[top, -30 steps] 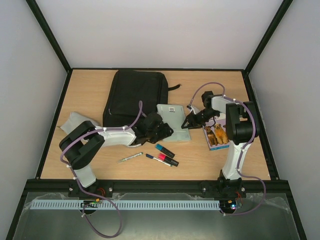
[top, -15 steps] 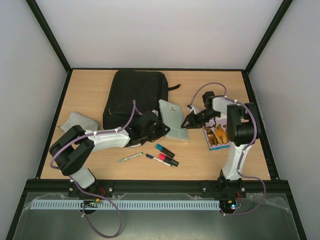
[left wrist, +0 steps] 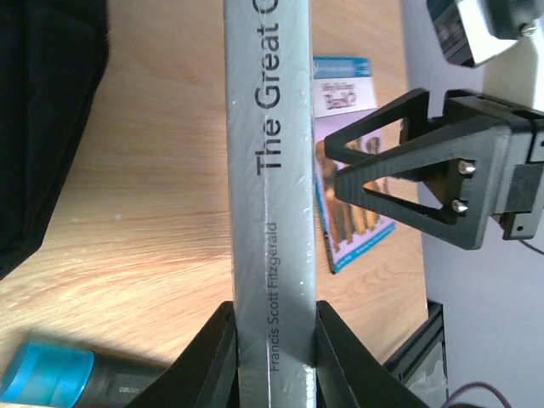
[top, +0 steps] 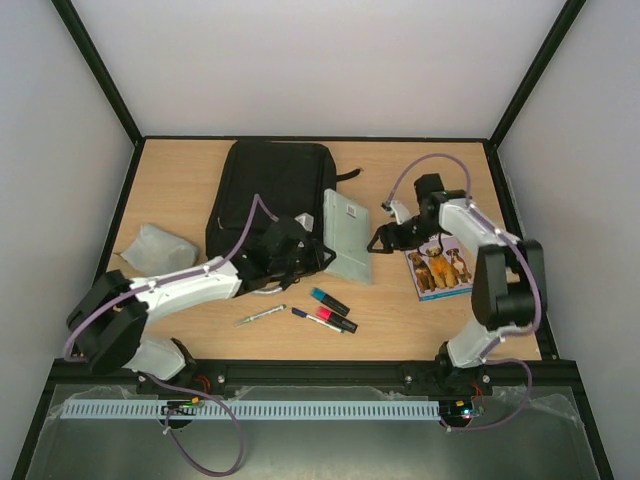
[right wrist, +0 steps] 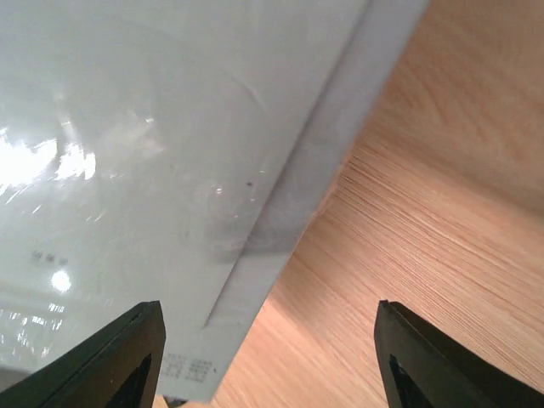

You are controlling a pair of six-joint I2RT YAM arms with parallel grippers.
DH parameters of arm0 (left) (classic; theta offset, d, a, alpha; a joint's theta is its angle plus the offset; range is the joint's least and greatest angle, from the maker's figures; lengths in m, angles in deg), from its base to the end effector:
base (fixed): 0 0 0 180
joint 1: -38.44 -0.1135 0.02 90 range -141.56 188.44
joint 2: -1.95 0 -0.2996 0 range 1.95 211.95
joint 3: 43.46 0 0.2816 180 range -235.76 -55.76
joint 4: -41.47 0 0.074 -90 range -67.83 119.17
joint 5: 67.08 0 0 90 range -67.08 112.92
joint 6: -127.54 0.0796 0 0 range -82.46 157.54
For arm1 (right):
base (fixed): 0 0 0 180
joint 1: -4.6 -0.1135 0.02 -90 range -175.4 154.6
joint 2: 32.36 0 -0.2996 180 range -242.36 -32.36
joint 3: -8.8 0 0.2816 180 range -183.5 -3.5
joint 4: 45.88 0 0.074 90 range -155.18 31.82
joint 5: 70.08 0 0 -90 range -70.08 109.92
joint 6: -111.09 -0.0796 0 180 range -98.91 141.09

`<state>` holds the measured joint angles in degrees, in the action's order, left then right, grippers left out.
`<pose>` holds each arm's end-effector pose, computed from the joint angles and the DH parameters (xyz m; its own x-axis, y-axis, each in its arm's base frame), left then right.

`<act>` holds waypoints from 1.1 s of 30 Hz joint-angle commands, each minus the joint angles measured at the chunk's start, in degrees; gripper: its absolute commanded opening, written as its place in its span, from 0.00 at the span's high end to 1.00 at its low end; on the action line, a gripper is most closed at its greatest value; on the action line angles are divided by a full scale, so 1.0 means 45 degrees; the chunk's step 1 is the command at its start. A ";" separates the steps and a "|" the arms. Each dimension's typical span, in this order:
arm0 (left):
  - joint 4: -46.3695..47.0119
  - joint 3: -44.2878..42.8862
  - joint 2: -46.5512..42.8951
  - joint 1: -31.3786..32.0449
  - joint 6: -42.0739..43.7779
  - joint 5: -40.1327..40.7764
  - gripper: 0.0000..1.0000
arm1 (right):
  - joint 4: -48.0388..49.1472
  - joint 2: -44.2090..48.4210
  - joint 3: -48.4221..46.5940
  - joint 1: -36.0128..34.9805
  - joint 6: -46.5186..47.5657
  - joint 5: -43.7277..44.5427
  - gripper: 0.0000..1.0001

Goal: Pack the student bag
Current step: Pick up the book from the center of the board.

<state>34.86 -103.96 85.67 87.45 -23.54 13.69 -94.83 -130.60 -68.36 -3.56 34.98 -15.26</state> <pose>0.2385 -0.2940 0.2244 -0.8898 -0.2932 -0.3497 0.1188 0.5909 -0.7979 0.3629 0.0984 0.1780 -0.8285 -0.3170 -0.4615 -0.5250 0.7263 0.4437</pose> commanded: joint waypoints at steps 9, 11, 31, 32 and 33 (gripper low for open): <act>0.1258 -0.0656 -0.3687 -0.0282 0.2880 0.0379 0.98 | -0.2106 0.4417 -0.0084 0.0064 -0.0231 -0.2226 0.16; 0.2053 -0.0333 -0.3977 -0.0371 0.2684 0.0449 0.98 | -0.1959 0.4386 -0.0211 0.0057 -0.0277 -0.2673 0.15; 0.7086 0.1687 -0.4133 -0.1259 0.0887 -0.0785 0.98 | -0.1287 0.2200 -0.1410 0.0113 -0.0230 -0.9886 0.24; 0.7240 0.1808 -0.4201 -0.1255 0.0806 -0.0785 0.98 | -0.1363 0.2140 -0.1507 0.0120 -0.0220 -1.0094 0.27; 0.7427 0.1970 -0.4281 -0.1272 0.0683 -0.0766 0.98 | -0.1493 0.2067 -0.1598 0.0125 -0.0192 -1.0320 0.30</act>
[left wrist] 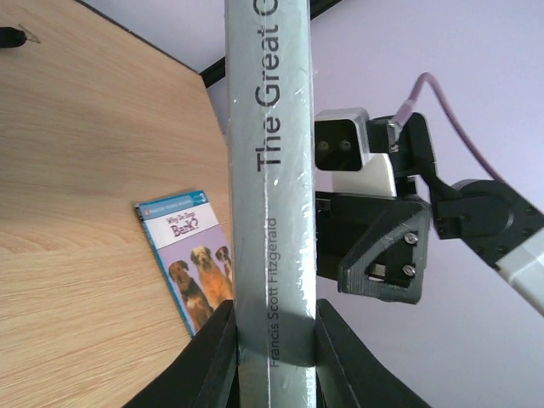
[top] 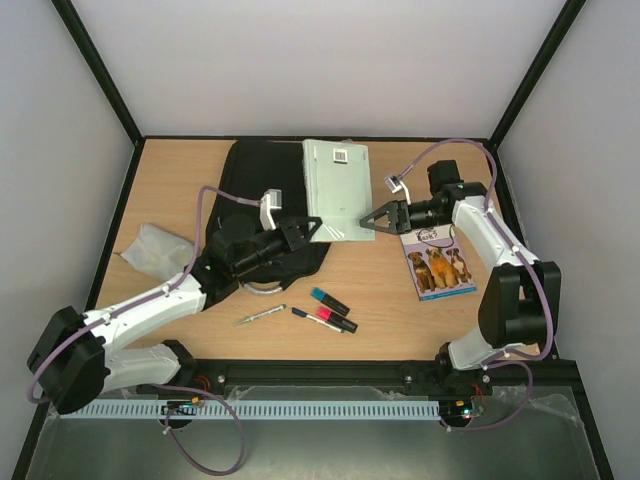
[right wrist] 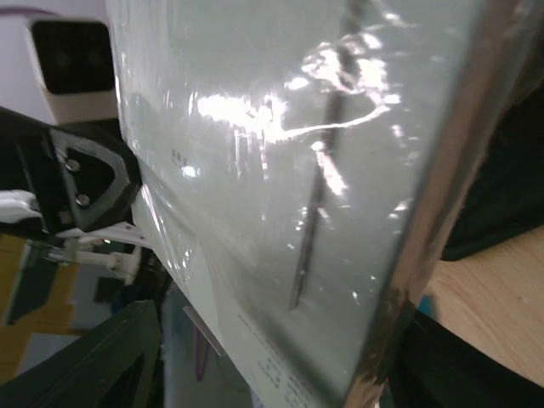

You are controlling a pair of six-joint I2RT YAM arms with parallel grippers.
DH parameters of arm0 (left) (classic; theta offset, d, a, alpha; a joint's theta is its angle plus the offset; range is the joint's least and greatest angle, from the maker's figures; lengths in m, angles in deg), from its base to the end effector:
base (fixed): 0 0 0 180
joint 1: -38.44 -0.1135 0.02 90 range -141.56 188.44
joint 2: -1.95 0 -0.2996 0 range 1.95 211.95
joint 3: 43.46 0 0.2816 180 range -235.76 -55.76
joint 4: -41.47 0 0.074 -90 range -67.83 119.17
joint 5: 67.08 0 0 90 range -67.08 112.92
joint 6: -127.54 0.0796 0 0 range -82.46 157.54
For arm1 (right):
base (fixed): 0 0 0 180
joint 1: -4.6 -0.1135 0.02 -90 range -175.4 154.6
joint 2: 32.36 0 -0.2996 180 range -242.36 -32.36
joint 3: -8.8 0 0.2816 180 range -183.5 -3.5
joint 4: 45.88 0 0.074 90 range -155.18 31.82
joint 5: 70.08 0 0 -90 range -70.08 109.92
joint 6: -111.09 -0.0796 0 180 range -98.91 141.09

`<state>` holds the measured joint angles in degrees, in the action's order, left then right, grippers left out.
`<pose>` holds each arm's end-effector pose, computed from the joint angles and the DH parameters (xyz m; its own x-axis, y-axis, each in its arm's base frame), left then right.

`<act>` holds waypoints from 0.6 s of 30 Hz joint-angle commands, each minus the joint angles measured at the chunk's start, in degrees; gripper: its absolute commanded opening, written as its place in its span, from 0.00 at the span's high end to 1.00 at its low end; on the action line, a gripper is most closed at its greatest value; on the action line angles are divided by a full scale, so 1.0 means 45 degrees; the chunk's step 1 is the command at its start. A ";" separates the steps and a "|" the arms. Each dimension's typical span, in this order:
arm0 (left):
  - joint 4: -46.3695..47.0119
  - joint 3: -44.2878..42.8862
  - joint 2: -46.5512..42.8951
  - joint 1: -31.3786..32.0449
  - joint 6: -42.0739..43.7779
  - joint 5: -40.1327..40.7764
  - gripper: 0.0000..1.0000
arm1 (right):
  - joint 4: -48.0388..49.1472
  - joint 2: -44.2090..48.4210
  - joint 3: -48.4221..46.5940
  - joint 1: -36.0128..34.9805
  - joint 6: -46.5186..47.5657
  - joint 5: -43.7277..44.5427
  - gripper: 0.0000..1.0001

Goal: Pack the student bag
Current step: Pick up the book from the center of the board.

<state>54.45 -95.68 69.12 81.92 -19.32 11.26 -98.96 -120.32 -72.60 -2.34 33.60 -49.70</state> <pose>0.2267 -0.2372 0.3118 -0.7006 -0.4657 -0.5405 0.4277 0.3323 -0.8406 0.3290 0.1152 0.2930 -0.7252 -0.1643 -0.6686 -0.6858 0.2590 0.6802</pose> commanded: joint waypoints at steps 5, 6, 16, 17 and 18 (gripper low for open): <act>0.4185 0.0854 -0.0647 -0.0143 -0.0928 -0.0570 0.98 | -0.1487 -0.0599 -0.1318 -0.0119 0.0651 -0.3390 0.43; 0.4321 0.0894 -0.0592 -0.0133 -0.1028 -0.0714 0.98 | -0.1525 -0.0654 -0.1428 -0.0118 0.0615 -0.3436 0.44; 0.4203 0.0770 -0.0260 -0.0057 -0.1008 -0.1404 0.98 | -0.1945 -0.1684 -0.2552 -0.0130 0.0257 -0.3551 0.45; 0.4131 0.0779 -0.0253 -0.0040 -0.1016 -0.1419 0.98 | -0.2029 -0.1793 -0.2666 -0.0129 0.0263 -0.3561 0.48; 0.4083 0.0799 -0.0259 -0.0020 -0.1043 -0.1401 0.97 | -0.2172 -0.1917 -0.2771 -0.0127 0.0332 -0.3611 0.51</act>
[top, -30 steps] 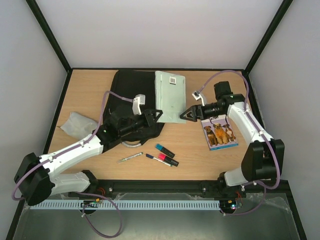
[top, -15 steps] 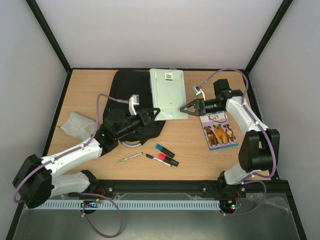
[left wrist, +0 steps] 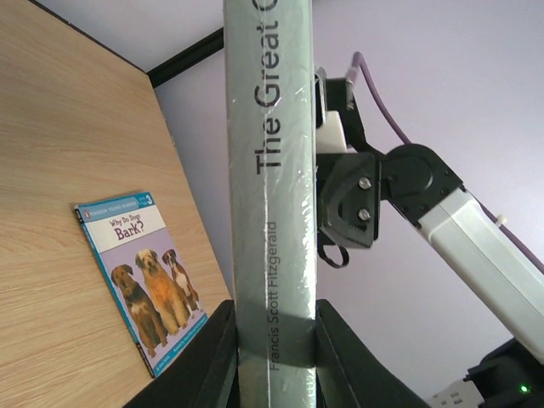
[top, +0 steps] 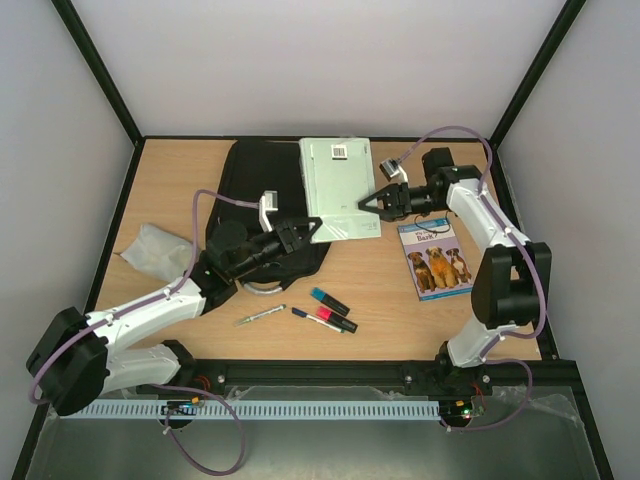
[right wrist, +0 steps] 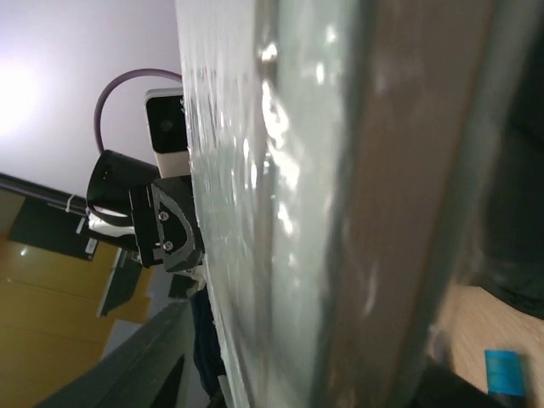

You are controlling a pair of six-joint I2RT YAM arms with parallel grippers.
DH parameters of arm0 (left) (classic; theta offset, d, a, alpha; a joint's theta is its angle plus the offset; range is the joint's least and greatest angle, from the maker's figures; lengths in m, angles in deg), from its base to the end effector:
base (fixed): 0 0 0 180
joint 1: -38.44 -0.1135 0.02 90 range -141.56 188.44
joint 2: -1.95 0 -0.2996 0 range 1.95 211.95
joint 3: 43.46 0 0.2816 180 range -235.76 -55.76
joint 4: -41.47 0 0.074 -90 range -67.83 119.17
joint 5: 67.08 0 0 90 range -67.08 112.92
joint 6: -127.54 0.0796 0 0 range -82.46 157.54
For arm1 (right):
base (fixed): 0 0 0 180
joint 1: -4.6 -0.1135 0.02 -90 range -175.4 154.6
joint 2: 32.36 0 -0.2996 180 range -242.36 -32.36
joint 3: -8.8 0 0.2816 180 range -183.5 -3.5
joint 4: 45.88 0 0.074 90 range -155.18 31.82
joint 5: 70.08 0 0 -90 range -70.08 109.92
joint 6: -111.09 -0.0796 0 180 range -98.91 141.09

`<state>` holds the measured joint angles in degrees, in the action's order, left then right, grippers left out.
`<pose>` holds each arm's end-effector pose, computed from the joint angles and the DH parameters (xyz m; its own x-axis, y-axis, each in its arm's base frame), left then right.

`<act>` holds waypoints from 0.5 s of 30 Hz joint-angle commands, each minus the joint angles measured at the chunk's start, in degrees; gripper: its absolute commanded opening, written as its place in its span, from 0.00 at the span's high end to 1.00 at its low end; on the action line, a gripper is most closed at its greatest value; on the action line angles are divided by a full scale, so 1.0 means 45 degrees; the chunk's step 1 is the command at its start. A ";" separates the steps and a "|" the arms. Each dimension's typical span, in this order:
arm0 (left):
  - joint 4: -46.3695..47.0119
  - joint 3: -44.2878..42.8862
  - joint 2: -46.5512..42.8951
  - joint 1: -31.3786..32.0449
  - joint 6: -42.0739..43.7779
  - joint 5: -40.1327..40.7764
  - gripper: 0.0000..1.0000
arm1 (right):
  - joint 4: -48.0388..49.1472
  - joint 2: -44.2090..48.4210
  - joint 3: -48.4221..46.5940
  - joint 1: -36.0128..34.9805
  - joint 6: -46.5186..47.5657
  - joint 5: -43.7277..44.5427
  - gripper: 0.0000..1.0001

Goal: Pack the student bag
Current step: Pick up the book from the center of the board.

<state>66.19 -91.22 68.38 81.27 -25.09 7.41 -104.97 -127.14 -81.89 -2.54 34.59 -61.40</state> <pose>0.2179 -0.2310 0.3138 -0.7194 -0.5000 -0.4822 0.4595 0.1781 -0.8702 0.3520 0.1234 0.3152 -0.7533 -0.1299 -0.6447 -0.6553 0.0658 0.7525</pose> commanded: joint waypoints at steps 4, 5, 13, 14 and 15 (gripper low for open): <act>0.1092 -0.0219 0.0016 0.0125 0.0241 -0.0568 0.98 | -0.1276 -0.0568 -0.0883 -0.0085 0.0550 -0.1160 0.70; 0.1076 -0.0213 0.0063 0.0123 0.0228 -0.0591 0.98 | -0.1299 -0.0560 -0.0871 -0.0088 0.0586 -0.1142 0.74; -0.2902 -0.1209 0.0262 -0.0027 0.1309 0.0230 0.15 | -0.0754 0.0172 -0.0154 0.0137 0.0319 -0.0341 0.96; -0.3800 -0.1449 0.0230 -0.0084 0.1695 0.0417 0.12 | -0.0570 0.0302 0.0011 0.0226 0.0187 -0.0044 0.98; -0.4799 -0.1733 0.0192 -0.0157 0.2119 0.0631 0.10 | -0.0305 0.0457 0.0237 0.0305 -0.0025 0.0340 0.99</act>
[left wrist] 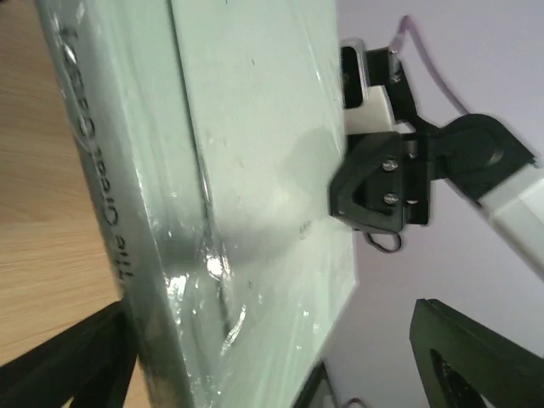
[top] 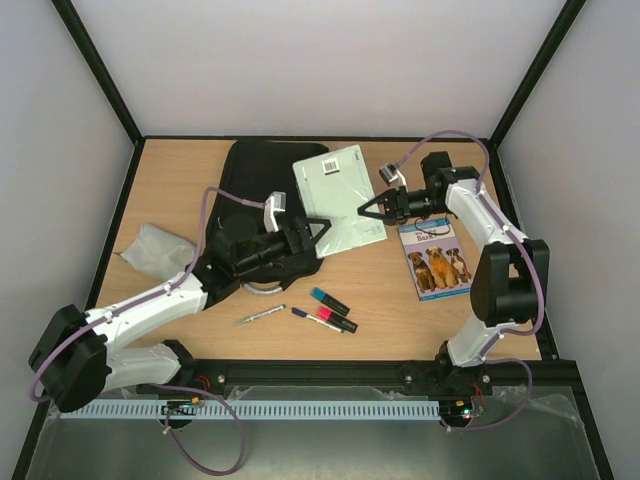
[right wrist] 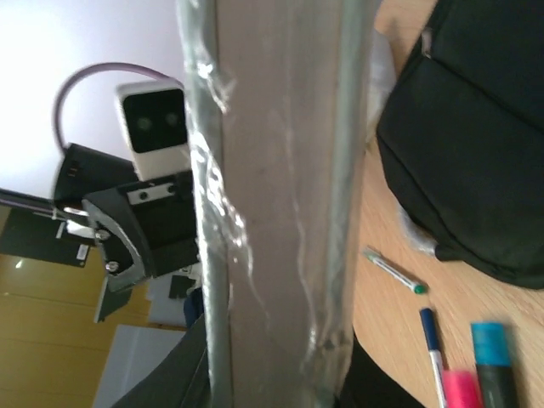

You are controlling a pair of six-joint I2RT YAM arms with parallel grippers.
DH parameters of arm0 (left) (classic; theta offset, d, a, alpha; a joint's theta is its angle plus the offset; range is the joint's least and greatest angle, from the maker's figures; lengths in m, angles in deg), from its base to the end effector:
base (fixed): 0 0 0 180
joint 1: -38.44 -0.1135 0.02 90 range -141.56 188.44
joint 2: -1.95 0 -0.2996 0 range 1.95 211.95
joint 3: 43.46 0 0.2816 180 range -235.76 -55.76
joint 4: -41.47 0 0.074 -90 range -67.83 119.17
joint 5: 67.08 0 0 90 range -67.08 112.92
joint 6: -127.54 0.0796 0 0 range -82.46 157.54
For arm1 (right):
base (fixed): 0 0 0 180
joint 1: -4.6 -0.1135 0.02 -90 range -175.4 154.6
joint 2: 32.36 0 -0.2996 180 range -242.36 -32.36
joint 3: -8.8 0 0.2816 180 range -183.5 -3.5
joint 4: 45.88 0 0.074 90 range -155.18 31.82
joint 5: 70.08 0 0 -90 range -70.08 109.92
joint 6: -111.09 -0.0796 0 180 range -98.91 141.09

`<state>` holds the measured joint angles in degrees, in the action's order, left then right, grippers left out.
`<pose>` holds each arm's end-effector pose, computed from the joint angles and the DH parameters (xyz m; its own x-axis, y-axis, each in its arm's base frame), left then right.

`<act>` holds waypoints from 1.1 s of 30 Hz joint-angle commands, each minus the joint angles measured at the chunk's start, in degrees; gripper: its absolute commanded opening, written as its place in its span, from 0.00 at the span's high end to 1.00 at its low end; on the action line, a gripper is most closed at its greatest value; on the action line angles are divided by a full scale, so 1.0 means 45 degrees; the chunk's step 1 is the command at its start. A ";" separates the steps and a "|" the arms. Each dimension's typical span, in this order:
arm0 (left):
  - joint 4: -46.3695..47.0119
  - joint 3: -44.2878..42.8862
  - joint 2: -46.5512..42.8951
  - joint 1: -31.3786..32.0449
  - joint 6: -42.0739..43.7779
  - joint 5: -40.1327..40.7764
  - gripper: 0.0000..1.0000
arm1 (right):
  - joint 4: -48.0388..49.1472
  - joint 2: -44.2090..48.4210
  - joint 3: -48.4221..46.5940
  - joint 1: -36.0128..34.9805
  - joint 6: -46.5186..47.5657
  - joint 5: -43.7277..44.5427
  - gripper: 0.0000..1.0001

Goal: Pack the student bag
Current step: Pick up the book from the center of the board, then place the book in the student bag.

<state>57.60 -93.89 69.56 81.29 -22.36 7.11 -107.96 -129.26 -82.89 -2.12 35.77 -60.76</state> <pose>0.2239 -0.2373 0.3046 -0.7456 -0.4438 -0.4971 0.4167 0.2716 -0.8675 0.3582 0.1213 0.3052 -0.7855 -0.1339 -0.6042 -0.6165 0.0851 0.7827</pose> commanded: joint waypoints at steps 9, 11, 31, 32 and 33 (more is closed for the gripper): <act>-1.3087 -0.5186 0.2344 -0.0675 0.7084 0.4685 0.07 | 0.3918 0.3867 0.3875 0.0751 -0.1294 0.6973 0.99; -1.4150 -0.5511 0.3167 -0.0647 0.8117 0.5487 0.11 | 0.4406 0.4547 0.4618 0.0751 -0.1233 0.8063 0.99; -1.5762 -0.5421 0.5088 0.1837 1.3028 0.8455 0.36 | 0.4618 0.5992 0.6361 0.1065 -0.0820 0.8165 0.99; -1.5718 -0.5490 0.5336 0.1827 1.3029 0.8421 0.38 | 0.4617 0.6002 0.6363 0.1069 -0.0805 0.8147 0.99; -1.5585 -0.5531 0.5474 0.1835 1.3068 0.8310 0.38 | 0.4617 0.6006 0.6368 0.1082 -0.0801 0.8162 0.99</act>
<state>-10.42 -116.99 90.43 89.64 34.73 40.46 -89.76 -104.59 -54.02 2.40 30.96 -18.71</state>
